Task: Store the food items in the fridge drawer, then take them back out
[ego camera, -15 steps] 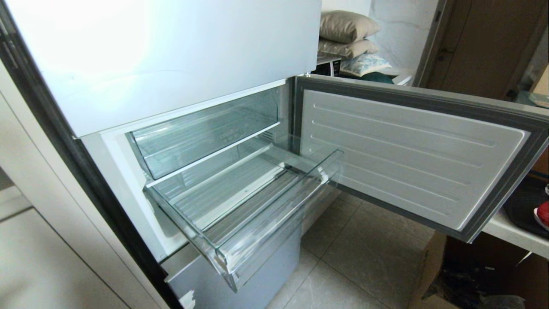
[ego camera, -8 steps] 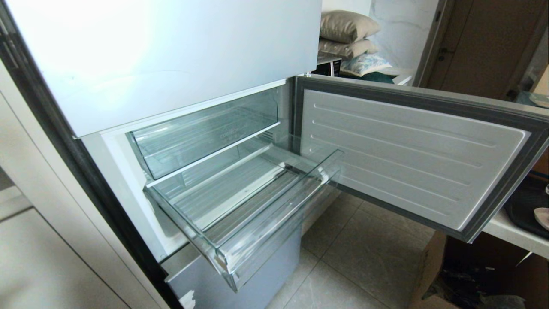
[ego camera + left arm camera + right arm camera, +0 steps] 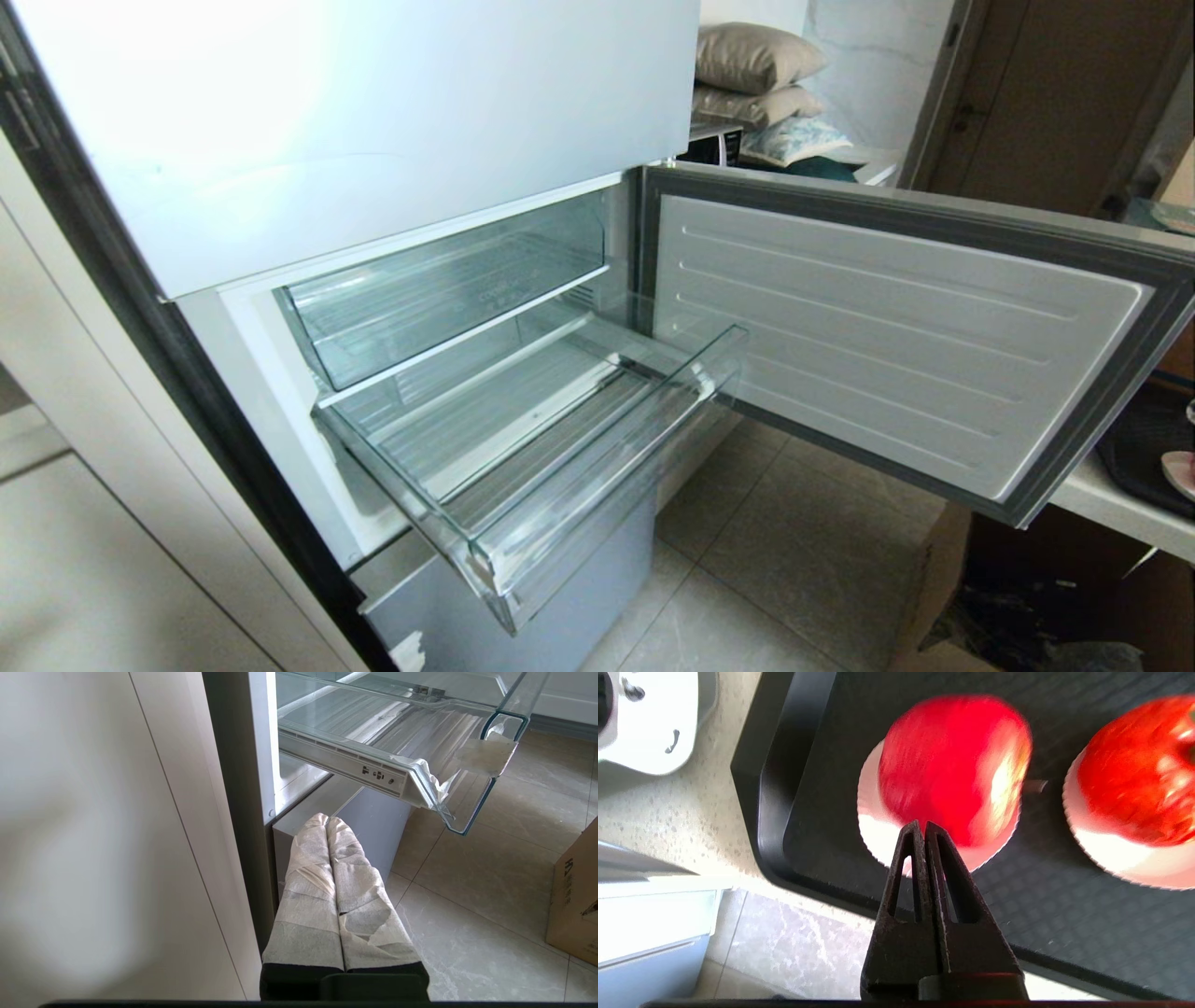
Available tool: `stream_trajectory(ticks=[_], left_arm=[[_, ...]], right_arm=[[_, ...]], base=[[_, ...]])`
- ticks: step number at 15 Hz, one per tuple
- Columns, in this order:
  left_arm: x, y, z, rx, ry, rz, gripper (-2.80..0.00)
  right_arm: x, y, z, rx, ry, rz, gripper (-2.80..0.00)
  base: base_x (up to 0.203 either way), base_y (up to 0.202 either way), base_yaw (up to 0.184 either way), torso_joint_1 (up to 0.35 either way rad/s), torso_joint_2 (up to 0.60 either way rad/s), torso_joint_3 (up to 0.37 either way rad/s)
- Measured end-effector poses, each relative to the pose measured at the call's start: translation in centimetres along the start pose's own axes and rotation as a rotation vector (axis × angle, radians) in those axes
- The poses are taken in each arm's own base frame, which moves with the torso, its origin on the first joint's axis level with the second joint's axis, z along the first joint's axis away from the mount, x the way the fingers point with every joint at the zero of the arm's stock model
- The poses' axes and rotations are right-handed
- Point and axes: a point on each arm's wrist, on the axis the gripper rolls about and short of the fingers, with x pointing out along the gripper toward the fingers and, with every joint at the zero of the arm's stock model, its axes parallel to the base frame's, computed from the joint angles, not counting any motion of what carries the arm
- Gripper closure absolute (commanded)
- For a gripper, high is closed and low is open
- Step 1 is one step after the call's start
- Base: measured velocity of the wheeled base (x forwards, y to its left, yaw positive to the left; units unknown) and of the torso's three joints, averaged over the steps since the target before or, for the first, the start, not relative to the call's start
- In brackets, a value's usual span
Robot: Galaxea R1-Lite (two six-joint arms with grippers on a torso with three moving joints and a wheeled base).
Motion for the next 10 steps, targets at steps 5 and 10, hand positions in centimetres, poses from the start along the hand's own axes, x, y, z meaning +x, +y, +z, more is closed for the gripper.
stream_trajectory(ticks=[5, 10], left_arm=[[0.0, 0.0, 0.0, 0.0, 0.0, 0.0, 0.0], [0.0, 0.0, 0.0, 0.0, 0.0, 0.0, 0.0]], right_arm=[[-1.5, 0.7, -1.0, 0.032, 0.025, 0.007, 0.0], [-9.0, 4.7, -0.3, 0.115, -0.069, 0.084, 0.0]], base=[[0.0, 0.0, 0.0, 0.0, 0.0, 0.0], [0.0, 0.0, 0.0, 0.0, 0.0, 0.0]])
